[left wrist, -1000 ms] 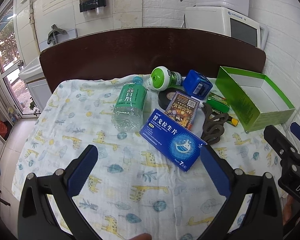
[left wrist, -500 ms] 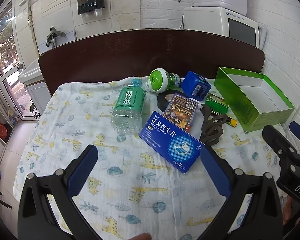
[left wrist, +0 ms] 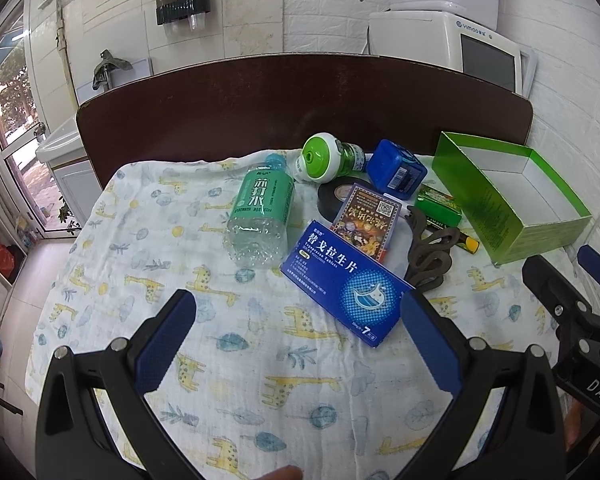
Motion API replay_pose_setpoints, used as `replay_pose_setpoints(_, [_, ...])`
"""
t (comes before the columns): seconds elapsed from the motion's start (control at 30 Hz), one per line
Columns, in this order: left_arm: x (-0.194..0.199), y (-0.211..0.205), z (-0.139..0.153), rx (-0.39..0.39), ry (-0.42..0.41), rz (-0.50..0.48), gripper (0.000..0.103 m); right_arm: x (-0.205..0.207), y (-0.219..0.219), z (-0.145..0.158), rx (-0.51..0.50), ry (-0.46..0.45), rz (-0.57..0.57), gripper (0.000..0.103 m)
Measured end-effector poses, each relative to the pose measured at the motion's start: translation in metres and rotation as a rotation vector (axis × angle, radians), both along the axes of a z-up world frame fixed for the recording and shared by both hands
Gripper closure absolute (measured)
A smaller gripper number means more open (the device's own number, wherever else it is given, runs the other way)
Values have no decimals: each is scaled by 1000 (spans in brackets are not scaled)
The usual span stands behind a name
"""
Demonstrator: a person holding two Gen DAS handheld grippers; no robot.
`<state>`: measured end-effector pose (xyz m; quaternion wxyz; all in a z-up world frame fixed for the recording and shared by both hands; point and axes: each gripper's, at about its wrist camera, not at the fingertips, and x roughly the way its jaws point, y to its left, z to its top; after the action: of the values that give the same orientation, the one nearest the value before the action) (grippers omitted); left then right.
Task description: Organize rigid objects
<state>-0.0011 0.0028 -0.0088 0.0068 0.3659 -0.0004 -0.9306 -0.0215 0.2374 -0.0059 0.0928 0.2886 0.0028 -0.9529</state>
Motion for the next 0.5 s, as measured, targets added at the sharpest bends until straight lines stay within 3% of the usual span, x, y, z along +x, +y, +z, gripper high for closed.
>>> replay_pose_setpoints(0.27, [-12, -14, -10, -4, -23, 32, 1, -5, -5, -9, -12, -37, 28, 0])
replay_pose_setpoints(0.5, [-25, -43, -19, 43, -34, 62, 1, -10, -21, -19, -32, -83, 85, 0])
